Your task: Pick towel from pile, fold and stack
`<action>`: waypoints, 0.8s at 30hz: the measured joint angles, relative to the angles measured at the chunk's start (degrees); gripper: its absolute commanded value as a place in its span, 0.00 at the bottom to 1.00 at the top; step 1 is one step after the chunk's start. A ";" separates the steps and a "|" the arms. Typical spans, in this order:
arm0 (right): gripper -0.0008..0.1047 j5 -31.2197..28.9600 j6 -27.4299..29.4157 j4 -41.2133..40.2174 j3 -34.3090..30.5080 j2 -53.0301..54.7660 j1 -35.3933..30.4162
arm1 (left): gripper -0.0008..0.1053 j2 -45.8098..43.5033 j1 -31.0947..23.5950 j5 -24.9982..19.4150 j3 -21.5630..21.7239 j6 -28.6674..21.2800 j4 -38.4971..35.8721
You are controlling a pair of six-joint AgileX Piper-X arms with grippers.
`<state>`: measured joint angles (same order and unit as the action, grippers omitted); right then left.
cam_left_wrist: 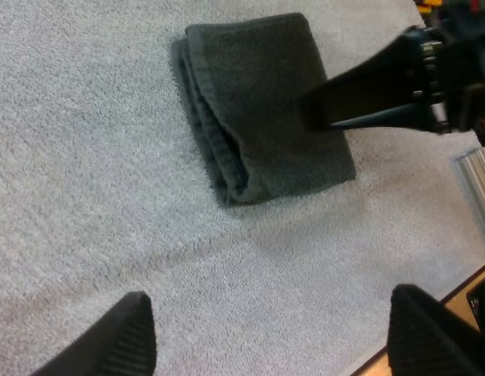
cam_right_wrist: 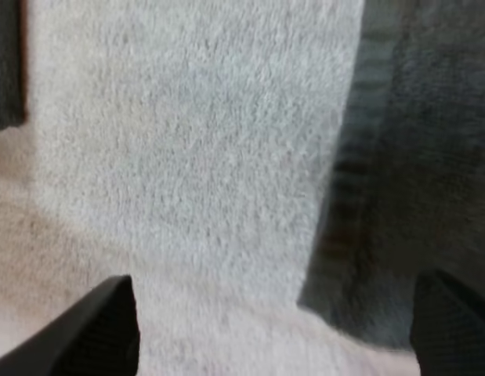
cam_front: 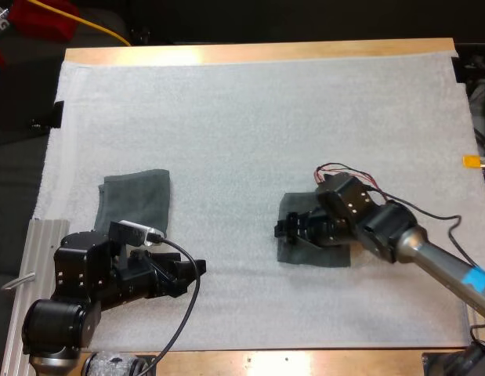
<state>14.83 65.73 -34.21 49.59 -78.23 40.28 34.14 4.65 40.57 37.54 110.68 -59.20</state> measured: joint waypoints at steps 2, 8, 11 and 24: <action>0.67 -1.06 1.36 -1.81 0.00 2.33 0.00 | 0.58 0.00 0.00 0.00 0.00 0.00 0.00; 0.67 -5.81 4.47 -8.24 0.00 9.16 0.00 | 0.58 0.00 0.00 0.00 0.00 0.00 1.11; 0.67 -7.28 5.59 -11.09 0.00 12.58 0.00 | 0.58 0.00 0.00 0.00 0.00 0.00 1.82; 0.67 -10.29 5.86 -18.47 0.00 28.41 0.00 | 0.58 0.00 0.00 0.11 0.00 0.00 4.46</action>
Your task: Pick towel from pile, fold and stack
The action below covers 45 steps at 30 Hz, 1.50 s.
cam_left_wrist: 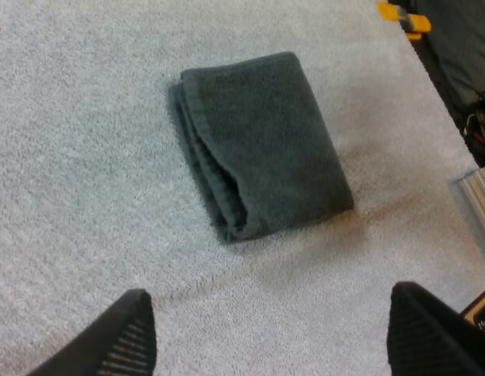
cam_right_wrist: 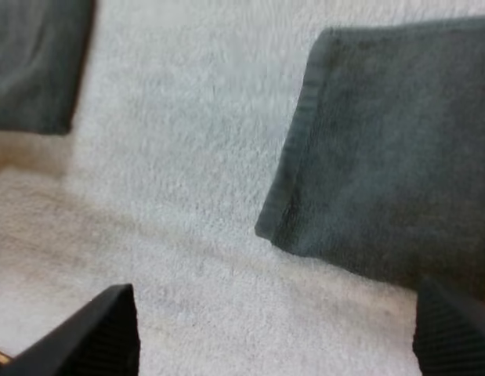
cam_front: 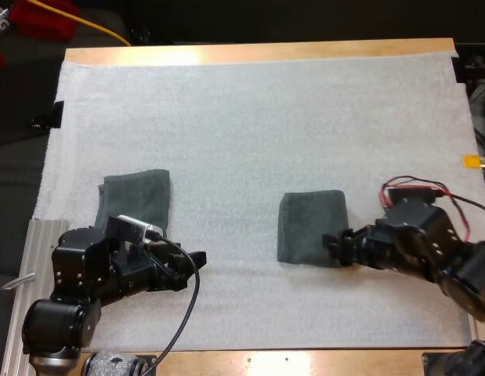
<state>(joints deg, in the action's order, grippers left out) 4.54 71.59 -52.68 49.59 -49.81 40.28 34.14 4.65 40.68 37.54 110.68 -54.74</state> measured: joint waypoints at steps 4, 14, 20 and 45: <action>0.67 -2.31 0.00 -1.50 0.00 3.98 0.00 | 0.58 0.06 0.00 0.00 0.00 0.00 -0.01; 0.67 -4.85 0.00 -2.76 0.00 7.06 0.00 | 0.58 6.18 0.01 0.22 -0.11 1.58 1.19; 0.67 -4.85 0.00 -2.76 0.00 7.06 0.00 | 0.58 11.43 4.22 0.42 -0.11 2.81 4.23; 0.67 2.91 0.79 -1.47 0.00 7.06 0.00 | 0.58 42.12 23.35 -4.89 -0.11 21.07 33.95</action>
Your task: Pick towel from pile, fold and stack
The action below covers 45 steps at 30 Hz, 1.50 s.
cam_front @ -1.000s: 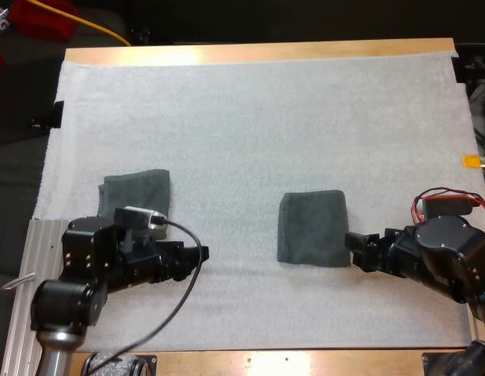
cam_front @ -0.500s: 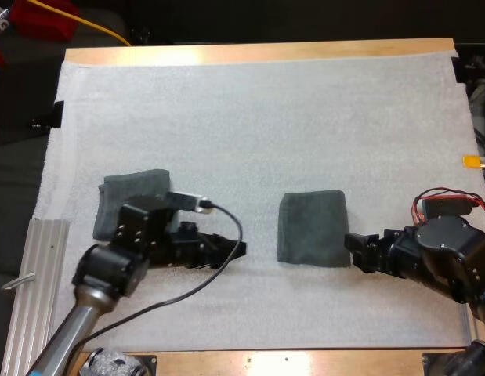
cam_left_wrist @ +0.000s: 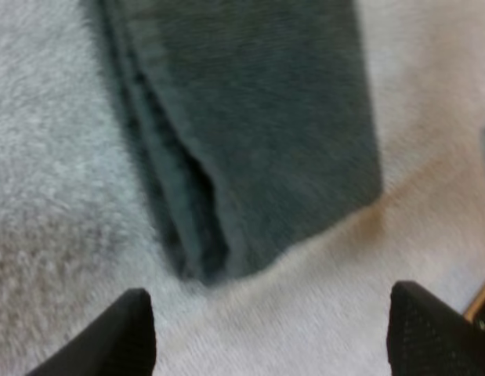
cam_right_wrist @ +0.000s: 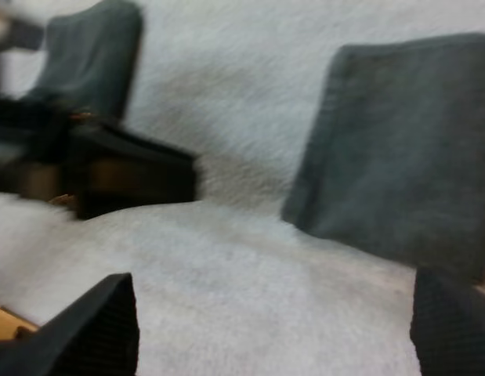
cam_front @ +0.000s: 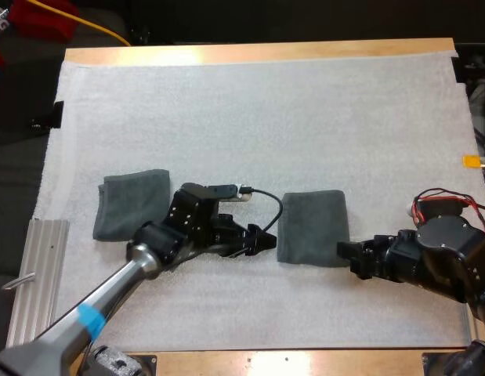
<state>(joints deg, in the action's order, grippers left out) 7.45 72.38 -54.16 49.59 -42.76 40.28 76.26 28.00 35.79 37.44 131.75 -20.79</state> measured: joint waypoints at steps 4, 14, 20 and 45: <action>0.67 1.15 0.32 1.79 0.00 0.00 0.00 | 0.58 4.80 0.00 0.03 0.13 0.95 2.95; 0.67 1.26 0.40 2.15 0.00 0.00 0.00 | 0.58 14.12 0.00 -0.83 2.72 4.60 8.98; 0.67 1.44 0.40 2.15 0.00 0.00 0.00 | 0.58 18.99 0.00 -0.23 5.47 5.90 8.91; 0.67 2.20 0.40 2.15 0.00 0.00 0.00 | 0.58 24.64 2.24 6.40 12.92 15.13 4.08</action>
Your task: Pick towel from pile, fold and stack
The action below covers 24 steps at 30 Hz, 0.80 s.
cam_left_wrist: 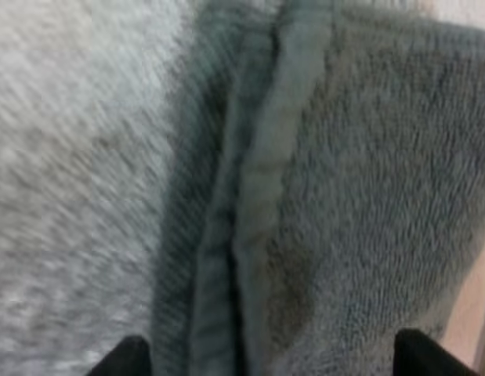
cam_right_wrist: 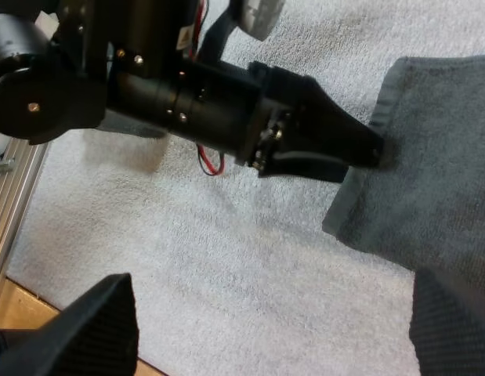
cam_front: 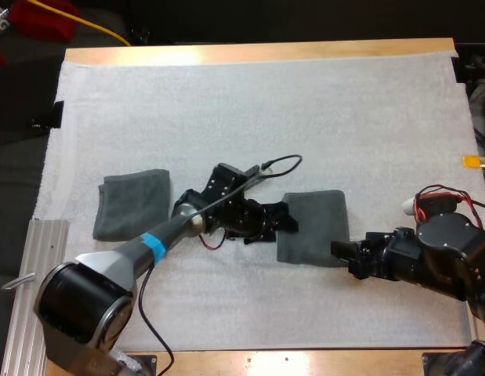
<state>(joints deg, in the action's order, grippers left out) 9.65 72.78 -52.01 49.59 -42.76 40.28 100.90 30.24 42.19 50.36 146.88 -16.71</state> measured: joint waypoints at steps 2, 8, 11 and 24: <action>0.67 0.29 0.00 0.00 0.00 0.00 0.00 | 0.58 0.85 1.41 0.04 1.24 0.35 -0.25; 0.67 1.53 0.00 0.00 0.00 0.00 0.00 | 0.58 3.56 4.00 0.23 5.85 1.16 -3.86; 0.67 1.53 0.00 0.00 0.00 0.00 0.00 | 0.58 4.35 4.04 0.71 7.11 1.30 -5.41; 0.67 1.57 0.00 0.00 0.00 0.00 0.00 | 0.01 4.44 4.18 0.31 7.29 -7.86 -9.31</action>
<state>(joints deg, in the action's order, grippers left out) 11.22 72.78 -52.01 49.59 -42.76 40.28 105.34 34.42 42.50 57.65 139.02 -26.02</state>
